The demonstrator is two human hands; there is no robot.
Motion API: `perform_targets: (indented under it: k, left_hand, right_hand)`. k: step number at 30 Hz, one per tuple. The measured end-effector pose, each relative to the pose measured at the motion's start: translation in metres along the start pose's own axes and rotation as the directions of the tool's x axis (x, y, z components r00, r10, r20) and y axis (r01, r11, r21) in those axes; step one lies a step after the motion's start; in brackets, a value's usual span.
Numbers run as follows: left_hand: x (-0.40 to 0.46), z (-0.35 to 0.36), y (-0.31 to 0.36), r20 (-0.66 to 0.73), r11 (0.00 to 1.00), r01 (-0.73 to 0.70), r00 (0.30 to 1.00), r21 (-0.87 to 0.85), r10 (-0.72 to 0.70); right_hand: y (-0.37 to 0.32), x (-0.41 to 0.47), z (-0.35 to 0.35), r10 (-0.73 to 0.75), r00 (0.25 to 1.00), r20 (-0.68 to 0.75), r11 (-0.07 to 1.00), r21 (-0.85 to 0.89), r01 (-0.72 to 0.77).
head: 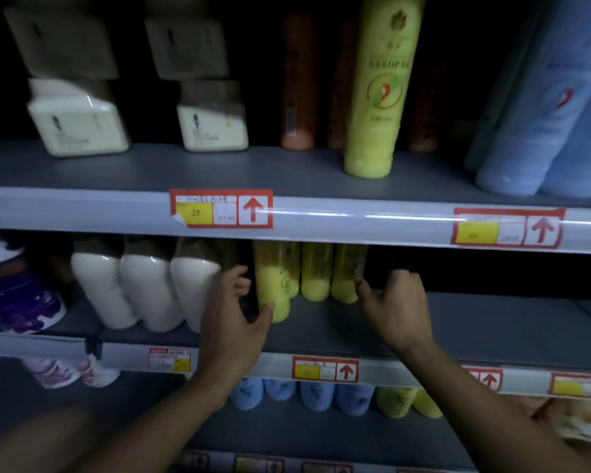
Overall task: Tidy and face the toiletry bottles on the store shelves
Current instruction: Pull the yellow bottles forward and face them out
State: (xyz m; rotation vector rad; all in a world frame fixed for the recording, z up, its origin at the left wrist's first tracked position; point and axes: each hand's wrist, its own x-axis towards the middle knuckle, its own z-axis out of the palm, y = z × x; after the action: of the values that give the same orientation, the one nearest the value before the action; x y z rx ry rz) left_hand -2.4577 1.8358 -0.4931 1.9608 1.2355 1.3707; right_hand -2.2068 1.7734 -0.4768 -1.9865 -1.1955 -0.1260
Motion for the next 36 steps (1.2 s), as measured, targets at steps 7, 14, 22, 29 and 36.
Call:
perform_targets:
  k: [7,14,22,29,36]
  left_hand:
    - [-0.026,-0.028,0.051,-0.029,0.973,-0.229,0.973,-0.003,0.229]
    - [-0.002,-0.063,0.136,-0.121,0.869,-0.493,0.866,-0.047,0.485]
    - [0.062,-0.06,0.21,-0.077,0.886,-0.439,0.898,-0.149,0.433]
    - [0.124,-0.02,0.219,0.071,0.957,-0.269,0.958,-0.105,0.277]
    - [0.159,0.003,0.214,0.154,0.993,-0.079,0.984,-0.091,0.092]
  right_hand:
    - [-0.036,-0.029,-0.044,-0.26,0.939,-0.227,0.937,0.178,0.302]
    - [-0.08,-0.051,-0.092,-0.461,0.776,-0.431,0.79,0.199,0.58]
    - [-0.128,0.0,-0.153,-0.3,0.888,-0.348,0.918,0.147,0.368]
    - [-0.155,0.061,-0.147,-0.124,0.984,-0.131,0.992,0.008,0.126]
    - [-0.149,0.075,-0.143,-0.019,0.994,-0.108,0.997,0.069,0.027]
